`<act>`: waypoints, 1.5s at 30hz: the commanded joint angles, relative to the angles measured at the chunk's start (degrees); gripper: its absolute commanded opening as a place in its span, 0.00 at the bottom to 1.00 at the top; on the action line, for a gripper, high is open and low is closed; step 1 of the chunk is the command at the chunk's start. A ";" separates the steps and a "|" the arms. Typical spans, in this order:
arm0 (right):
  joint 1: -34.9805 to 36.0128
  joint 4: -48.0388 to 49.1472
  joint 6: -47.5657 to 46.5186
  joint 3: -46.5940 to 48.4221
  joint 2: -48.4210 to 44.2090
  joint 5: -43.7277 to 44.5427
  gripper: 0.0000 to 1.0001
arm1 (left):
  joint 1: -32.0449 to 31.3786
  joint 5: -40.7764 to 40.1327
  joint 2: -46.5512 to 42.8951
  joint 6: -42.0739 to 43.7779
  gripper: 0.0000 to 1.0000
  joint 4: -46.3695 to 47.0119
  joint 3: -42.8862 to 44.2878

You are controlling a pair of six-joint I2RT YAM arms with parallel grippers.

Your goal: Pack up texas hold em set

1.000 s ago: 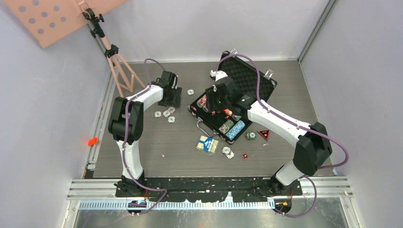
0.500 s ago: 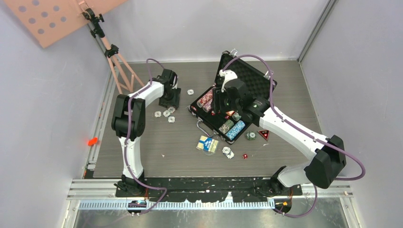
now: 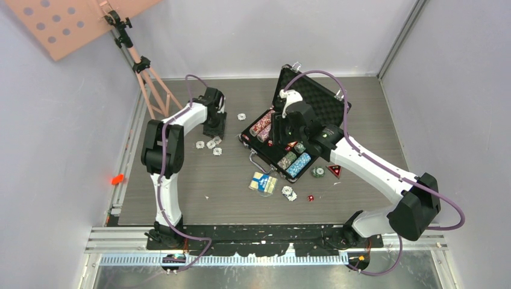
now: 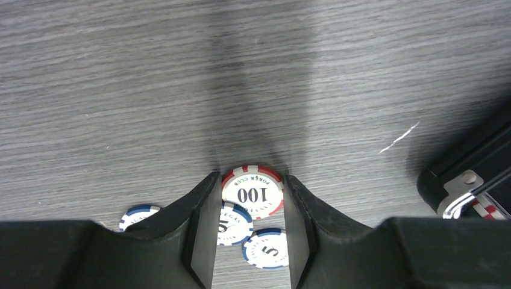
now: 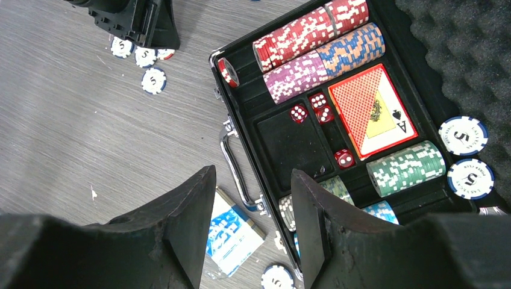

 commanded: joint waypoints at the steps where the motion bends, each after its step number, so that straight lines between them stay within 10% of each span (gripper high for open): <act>1: -0.39 0.70 1.08 -0.21 -1.80 0.88 0.55 | 0.25 5.38 -4.19 0.03 0.37 -0.25 -0.91; 12: -0.47 0.65 1.56 -0.67 -1.72 -0.09 0.55 | -0.08 11.75 -9.94 -2.48 0.37 3.83 -4.96; 20: -0.67 0.20 2.52 -0.83 -1.47 -1.51 0.57 | -0.12 4.82 -7.48 -0.04 0.73 -1.62 -2.52; 45: -0.76 -0.27 3.30 -0.91 -3.49 -3.61 0.56 | -0.10 5.91 1.07 10.81 0.70 -7.97 3.83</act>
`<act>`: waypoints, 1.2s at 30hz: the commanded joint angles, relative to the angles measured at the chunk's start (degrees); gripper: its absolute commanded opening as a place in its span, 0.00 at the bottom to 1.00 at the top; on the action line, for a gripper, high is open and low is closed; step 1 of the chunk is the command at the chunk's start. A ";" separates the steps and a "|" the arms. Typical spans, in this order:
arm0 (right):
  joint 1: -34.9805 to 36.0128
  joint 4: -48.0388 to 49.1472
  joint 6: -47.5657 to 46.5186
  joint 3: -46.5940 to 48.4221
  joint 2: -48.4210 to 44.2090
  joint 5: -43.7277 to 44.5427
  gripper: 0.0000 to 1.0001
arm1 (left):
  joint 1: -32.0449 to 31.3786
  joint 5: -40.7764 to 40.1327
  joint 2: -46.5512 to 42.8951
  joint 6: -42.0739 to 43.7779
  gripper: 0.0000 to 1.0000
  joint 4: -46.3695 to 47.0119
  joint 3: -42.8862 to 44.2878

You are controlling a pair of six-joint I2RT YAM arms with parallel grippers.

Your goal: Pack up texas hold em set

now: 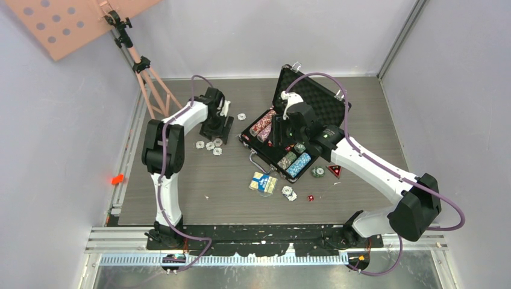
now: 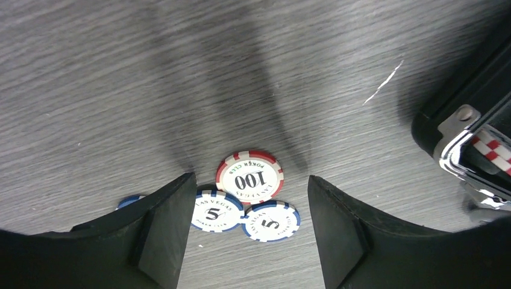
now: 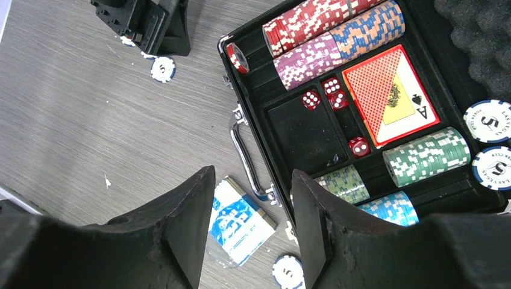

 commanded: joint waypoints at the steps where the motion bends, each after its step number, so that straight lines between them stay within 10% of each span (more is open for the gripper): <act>1: -0.13 0.66 0.84 0.03 -3.63 -0.55 0.55 | -0.03 1.13 1.68 2.17 0.69 -3.20 2.67; 8: -0.13 0.22 0.76 -0.91 -5.26 0.22 0.55 | -0.03 1.78 2.62 3.58 0.60 -4.34 3.14; 12: -0.14 0.16 1.00 -1.28 -5.52 0.26 0.55 | -0.03 1.35 3.09 3.36 0.39 -5.47 4.17; 21: -0.40 -1.74 1.83 -1.00 -3.57 1.56 0.54 | -0.68 7.19 -1.36 0.05 0.35 -0.26 1.15; 28: -0.80 -1.03 2.25 -1.21 -3.46 0.71 0.53 | -2.30 1.87 -3.06 0.41 0.72 0.53 0.05; 36: -1.50 -0.95 2.48 -1.56 -3.20 -0.46 0.53 | -5.30 -5.05 -1.04 1.72 0.70 0.66 -0.30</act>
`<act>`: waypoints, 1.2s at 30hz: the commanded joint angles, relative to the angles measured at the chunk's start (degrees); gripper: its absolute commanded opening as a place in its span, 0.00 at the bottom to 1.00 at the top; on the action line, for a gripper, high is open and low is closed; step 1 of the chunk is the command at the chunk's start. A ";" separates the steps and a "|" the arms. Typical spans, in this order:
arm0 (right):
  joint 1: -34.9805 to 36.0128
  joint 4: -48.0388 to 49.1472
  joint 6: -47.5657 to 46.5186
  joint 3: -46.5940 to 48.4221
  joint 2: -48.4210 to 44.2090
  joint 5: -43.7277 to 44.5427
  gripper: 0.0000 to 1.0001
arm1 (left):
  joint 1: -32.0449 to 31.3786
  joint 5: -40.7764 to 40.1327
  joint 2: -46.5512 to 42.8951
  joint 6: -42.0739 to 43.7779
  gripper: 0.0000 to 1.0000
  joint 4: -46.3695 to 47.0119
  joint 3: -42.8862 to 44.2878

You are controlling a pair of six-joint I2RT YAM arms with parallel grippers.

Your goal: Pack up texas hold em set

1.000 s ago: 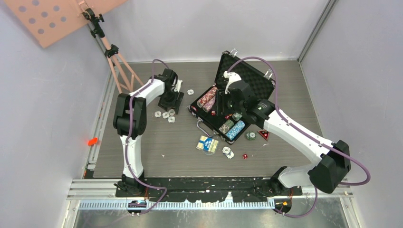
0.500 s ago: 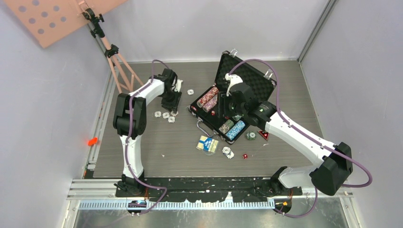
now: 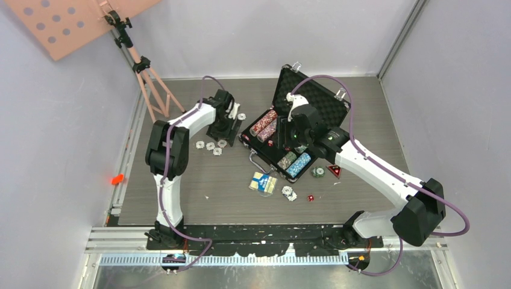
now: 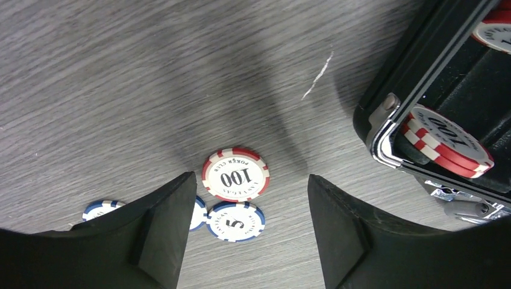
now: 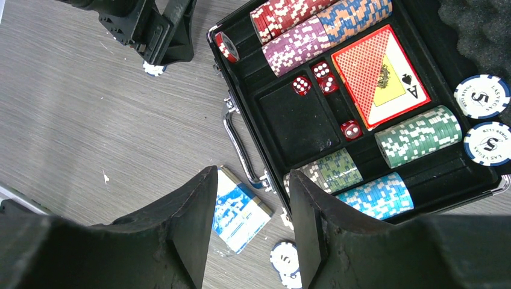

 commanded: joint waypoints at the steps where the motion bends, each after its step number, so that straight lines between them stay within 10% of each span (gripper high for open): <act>1: -0.48 1.00 0.89 0.23 -0.52 -0.65 0.53 | -1.08 -4.83 -0.46 0.79 0.68 0.33 0.07; 17: -1.40 1.66 1.23 -0.70 -1.37 -1.84 0.53 | -0.32 -5.84 -0.88 -2.16 0.68 1.38 -1.82; 36: -5.12 -2.00 5.43 2.79 4.54 -11.51 0.53 | -1.23 -3.20 -3.59 -0.76 0.28 3.03 -3.03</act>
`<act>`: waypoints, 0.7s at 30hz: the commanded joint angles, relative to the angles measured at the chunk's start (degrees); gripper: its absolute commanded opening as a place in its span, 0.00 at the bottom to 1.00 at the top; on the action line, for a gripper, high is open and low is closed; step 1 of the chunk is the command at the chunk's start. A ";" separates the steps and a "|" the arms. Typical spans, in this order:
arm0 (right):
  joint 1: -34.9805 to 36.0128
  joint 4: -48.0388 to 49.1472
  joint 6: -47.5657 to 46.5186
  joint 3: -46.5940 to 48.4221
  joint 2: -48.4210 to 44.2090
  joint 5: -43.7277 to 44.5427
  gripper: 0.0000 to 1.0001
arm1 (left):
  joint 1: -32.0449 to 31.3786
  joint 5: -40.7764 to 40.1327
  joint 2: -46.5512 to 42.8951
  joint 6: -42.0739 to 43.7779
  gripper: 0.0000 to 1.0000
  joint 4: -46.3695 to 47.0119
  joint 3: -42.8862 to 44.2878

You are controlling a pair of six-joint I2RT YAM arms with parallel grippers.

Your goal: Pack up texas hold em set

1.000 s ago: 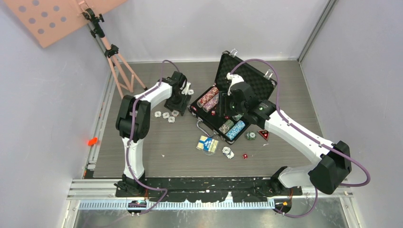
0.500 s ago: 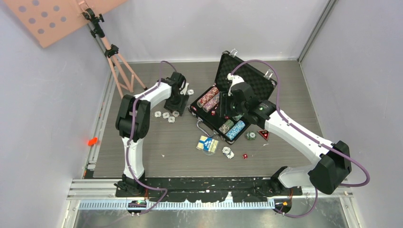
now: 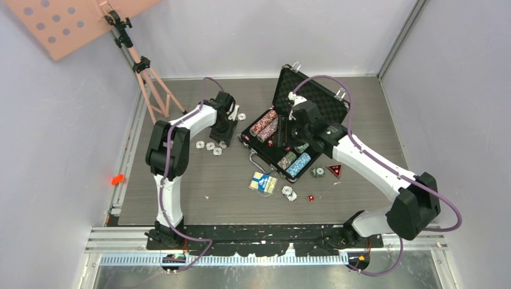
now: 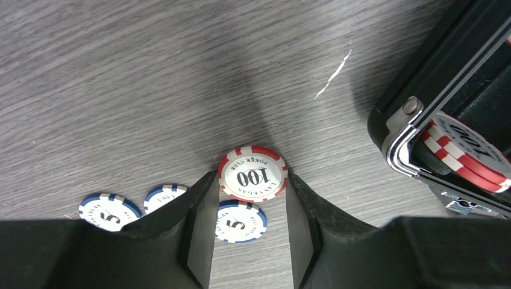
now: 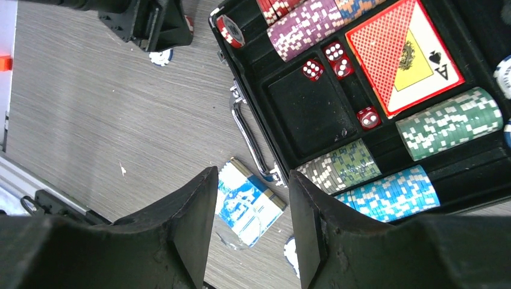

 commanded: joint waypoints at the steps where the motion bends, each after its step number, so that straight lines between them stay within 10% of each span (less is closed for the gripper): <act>1: -2.44 -1.14 3.00 2.79 3.17 -5.94 0.53 | -0.56 0.57 -4.92 1.32 0.28 3.65 -2.84; 21: -6.13 2.05 10.65 7.43 12.30 -18.78 0.49 | -5.94 15.02 -26.97 1.57 0.27 21.16 -20.53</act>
